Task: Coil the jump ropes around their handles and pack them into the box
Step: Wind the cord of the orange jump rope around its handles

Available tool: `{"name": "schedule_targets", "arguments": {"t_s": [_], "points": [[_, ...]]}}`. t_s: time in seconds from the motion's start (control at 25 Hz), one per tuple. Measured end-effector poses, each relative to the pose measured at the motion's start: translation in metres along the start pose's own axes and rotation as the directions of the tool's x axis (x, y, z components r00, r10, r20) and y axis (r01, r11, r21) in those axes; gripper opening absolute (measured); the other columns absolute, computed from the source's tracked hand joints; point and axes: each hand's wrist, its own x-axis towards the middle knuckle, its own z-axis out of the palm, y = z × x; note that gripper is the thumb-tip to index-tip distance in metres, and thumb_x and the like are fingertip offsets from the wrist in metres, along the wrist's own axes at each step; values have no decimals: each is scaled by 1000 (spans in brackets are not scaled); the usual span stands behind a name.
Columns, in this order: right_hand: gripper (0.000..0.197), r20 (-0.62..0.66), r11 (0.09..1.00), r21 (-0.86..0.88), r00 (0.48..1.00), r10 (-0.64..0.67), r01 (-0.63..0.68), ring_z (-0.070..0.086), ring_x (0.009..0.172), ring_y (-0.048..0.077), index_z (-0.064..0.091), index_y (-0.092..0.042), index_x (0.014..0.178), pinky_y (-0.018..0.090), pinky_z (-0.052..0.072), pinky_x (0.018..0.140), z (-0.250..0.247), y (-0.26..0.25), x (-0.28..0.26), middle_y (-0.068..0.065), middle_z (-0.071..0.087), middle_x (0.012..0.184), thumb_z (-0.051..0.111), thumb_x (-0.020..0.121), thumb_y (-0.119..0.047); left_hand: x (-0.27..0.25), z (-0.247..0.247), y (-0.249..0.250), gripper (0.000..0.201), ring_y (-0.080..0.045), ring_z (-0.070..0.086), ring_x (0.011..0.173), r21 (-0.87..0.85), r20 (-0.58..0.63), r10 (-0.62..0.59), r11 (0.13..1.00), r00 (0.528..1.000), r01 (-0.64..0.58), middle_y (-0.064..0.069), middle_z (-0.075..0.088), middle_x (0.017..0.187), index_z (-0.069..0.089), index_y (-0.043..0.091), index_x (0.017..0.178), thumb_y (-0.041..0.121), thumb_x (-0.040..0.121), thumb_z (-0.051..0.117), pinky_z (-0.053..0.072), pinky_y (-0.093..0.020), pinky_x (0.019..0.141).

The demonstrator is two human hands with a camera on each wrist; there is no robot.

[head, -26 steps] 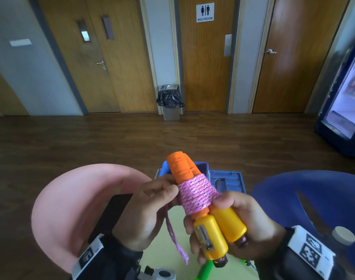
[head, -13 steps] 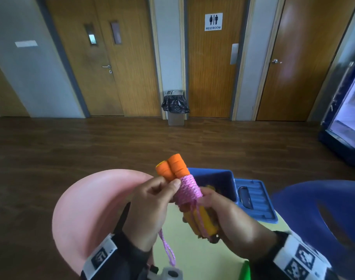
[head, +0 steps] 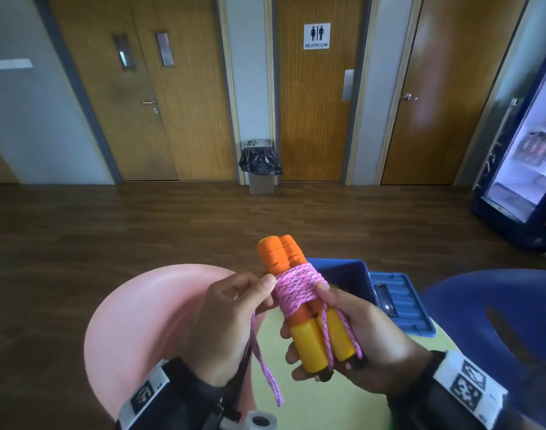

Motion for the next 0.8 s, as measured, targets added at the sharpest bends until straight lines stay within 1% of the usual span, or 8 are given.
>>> {"name": "schedule_targets", "arguments": {"t_s": [0.08,0.12,0.16,0.32,0.52,0.64,0.72,0.8], "points": [[49,38,1000,26,999,17,-18,64,78,38,75,-3,98,49,56,73,1,1,0,26,65,97,59,83,-46,2,-9,3,39,-28,65,70,18,61,65,998,996,-66,-13,65,69,63,15,59,52,69,67,53,-34,69],[51,54,999,32,998,25,-27,64,78,38,75,-3,99,49,55,74,2,1,-1,26,65,98,58,82,-47,2,-13,6,37,-19,67,69,33,92,93,995,991,-96,-7,66,67,64,16,61,51,70,66,53,-24,68],[51,64,999,32,998,30,-32,64,79,39,75,-3,100,48,55,74,2,1,-2,26,64,99,59,81,-48,1,-16,6,36,-15,68,69,46,113,116,991,987,-122,-4,66,67,65,16,63,51,72,64,54,-21,69],[51,71,1000,0,997,27,-27,65,81,38,76,-4,100,48,55,75,4,-1,-7,26,65,101,58,81,-49,-5,-24,7,36,-22,69,77,106,172,210,967,962,-230,0,66,73,64,15,75,50,84,60,61,-42,76],[49,66,1000,-30,998,5,-3,65,81,37,77,-5,95,46,57,72,7,-4,-14,26,67,100,59,80,-47,-9,-29,10,40,-23,59,71,200,226,290,920,930,-336,2,57,70,56,18,78,55,91,50,56,-53,71],[47,47,998,-54,999,-9,11,66,81,37,76,-5,97,45,57,71,7,-3,-17,27,66,100,60,80,-46,-8,-30,6,38,-23,62,72,240,268,304,898,914,-369,3,60,72,55,20,79,55,93,47,56,-50,69],[47,37,999,-49,999,-2,4,66,80,38,75,-4,97,44,58,69,6,-1,-16,28,66,100,62,80,-45,-8,-28,1,36,-18,61,68,258,262,325,884,909,-391,5,59,69,53,22,76,53,94,46,55,-37,64],[50,64,1000,-16,998,-1,2,66,80,38,75,-2,98,43,59,68,7,1,-17,28,65,100,62,80,-46,-8,-24,-1,30,-10,50,59,271,229,345,875,910,-400,11,51,62,48,29,71,50,93,48,44,-23,57]]}}
